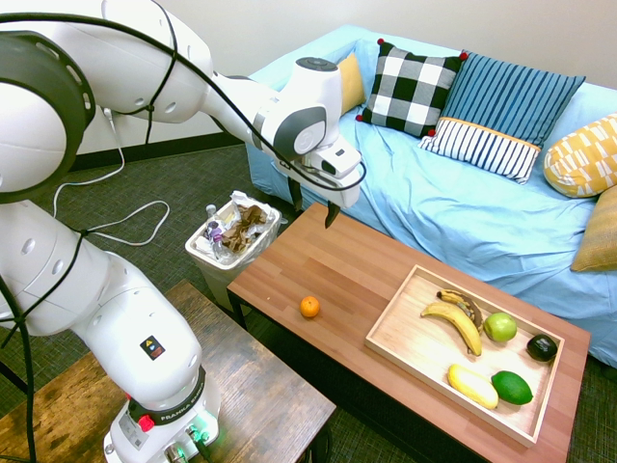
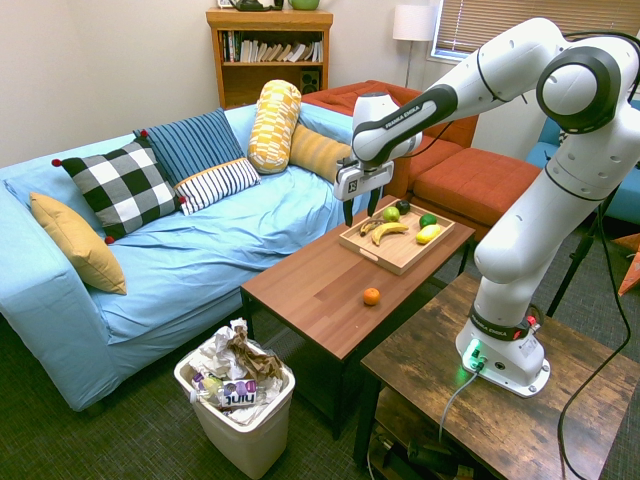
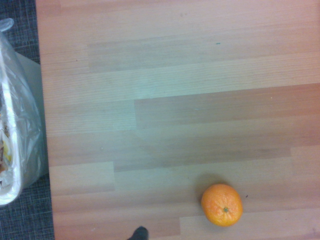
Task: Put the tangerine in the tray
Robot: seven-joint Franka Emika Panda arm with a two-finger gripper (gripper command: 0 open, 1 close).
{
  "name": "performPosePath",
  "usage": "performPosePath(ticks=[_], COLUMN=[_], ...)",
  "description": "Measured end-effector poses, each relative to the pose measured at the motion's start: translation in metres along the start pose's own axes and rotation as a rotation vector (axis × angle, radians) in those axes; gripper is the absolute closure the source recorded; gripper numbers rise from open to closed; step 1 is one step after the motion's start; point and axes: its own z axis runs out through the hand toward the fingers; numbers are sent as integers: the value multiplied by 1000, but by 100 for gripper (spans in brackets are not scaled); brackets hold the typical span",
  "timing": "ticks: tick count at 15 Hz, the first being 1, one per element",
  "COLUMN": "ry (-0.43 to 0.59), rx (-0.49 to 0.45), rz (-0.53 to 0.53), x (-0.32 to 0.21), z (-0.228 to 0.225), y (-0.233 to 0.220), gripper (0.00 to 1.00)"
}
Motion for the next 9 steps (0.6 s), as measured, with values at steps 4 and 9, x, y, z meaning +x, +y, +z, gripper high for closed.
performPosePath(ticks=[4,9], ry=[22,28], rx=[17,14], rz=[-5,18], x=[4,-5], z=[6,67], y=[-4,19], gripper=[0,0])
